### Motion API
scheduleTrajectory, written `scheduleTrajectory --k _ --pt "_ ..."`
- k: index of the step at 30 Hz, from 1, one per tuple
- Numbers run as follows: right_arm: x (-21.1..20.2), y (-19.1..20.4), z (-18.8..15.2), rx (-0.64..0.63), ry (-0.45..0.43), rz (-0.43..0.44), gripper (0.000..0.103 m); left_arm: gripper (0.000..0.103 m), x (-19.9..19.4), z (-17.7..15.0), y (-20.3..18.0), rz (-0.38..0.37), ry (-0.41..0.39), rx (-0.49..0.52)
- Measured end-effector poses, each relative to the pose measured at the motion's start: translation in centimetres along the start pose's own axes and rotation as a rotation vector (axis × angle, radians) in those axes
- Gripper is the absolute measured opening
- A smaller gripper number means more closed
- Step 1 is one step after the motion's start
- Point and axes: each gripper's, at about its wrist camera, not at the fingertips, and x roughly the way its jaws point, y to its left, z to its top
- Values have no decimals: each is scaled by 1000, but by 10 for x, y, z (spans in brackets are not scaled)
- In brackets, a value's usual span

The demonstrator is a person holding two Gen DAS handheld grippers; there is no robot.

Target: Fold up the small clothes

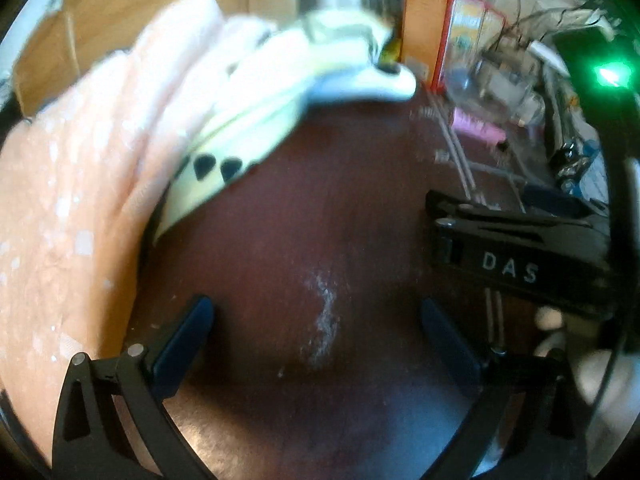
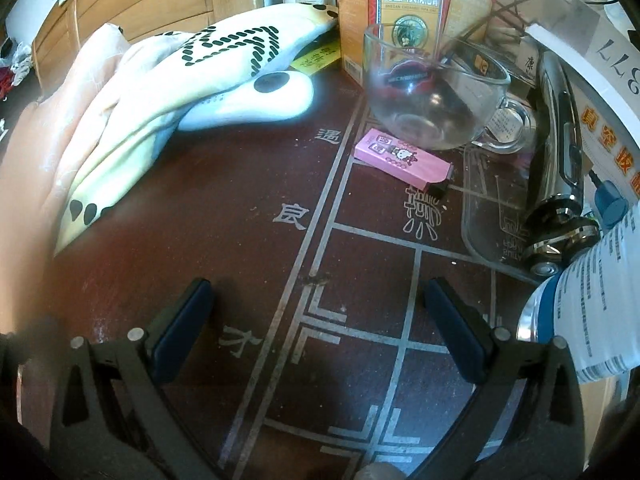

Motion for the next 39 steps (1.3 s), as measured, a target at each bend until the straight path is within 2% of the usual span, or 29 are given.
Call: scheduleTrajectory --k 39 --pt "1 -2 -1 24 2 -14 103 103 -4 -3 2 -2 1 2"
